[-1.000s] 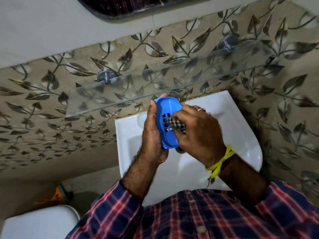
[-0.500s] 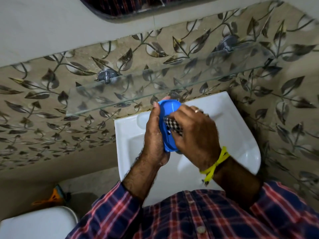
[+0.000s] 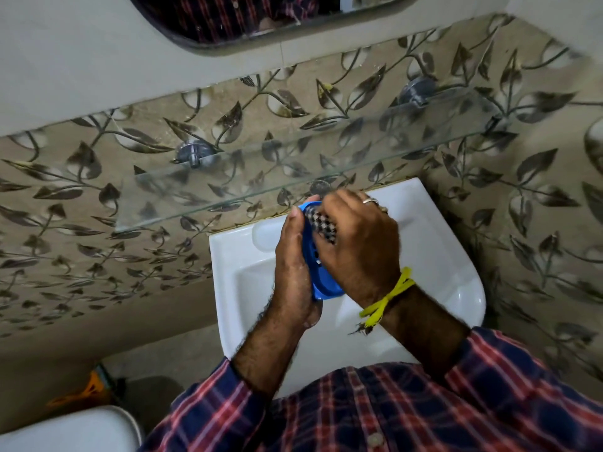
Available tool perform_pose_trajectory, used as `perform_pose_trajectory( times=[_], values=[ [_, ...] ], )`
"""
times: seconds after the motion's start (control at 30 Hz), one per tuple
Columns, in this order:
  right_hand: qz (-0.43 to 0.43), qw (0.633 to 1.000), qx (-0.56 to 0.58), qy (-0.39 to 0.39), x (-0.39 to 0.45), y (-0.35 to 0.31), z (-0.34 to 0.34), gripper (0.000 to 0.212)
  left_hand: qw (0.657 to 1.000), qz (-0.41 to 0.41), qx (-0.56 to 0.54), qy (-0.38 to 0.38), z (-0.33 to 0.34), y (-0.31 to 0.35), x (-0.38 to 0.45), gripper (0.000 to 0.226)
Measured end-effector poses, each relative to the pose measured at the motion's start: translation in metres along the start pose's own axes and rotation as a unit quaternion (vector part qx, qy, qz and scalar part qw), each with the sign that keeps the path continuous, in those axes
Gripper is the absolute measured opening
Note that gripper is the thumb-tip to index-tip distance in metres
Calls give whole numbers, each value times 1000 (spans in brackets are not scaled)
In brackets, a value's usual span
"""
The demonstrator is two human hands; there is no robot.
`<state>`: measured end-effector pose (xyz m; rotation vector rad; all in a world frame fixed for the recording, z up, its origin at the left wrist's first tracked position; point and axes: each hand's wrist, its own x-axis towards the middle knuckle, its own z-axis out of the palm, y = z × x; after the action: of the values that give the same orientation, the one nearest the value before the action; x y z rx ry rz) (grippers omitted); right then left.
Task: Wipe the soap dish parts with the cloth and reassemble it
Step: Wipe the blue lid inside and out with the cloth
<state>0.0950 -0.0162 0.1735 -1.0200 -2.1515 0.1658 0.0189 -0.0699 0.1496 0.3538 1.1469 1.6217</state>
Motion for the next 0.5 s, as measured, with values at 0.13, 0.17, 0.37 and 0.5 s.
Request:
perform_pose_trajectory(
  times=[0.13, 0.17, 0.37, 0.5],
  values=[
    [-33, 998, -40, -46, -6, 11, -4, 19, 1000, 8, -12, -6, -5, -2, 1, 50],
    [-11, 998, -48, -41, -2, 16, -4, 18, 1000, 11, -3, -6, -3, -2, 2, 51],
    [-52, 994, -43, -84, -9, 19, -3, 16, 1000, 11, -17, -2, -11, -7, 7, 53],
    [7, 997, -49, -59, -3, 26, -2, 15, 1000, -5, -3, 10, -8, -8, 8, 53]
  ],
)
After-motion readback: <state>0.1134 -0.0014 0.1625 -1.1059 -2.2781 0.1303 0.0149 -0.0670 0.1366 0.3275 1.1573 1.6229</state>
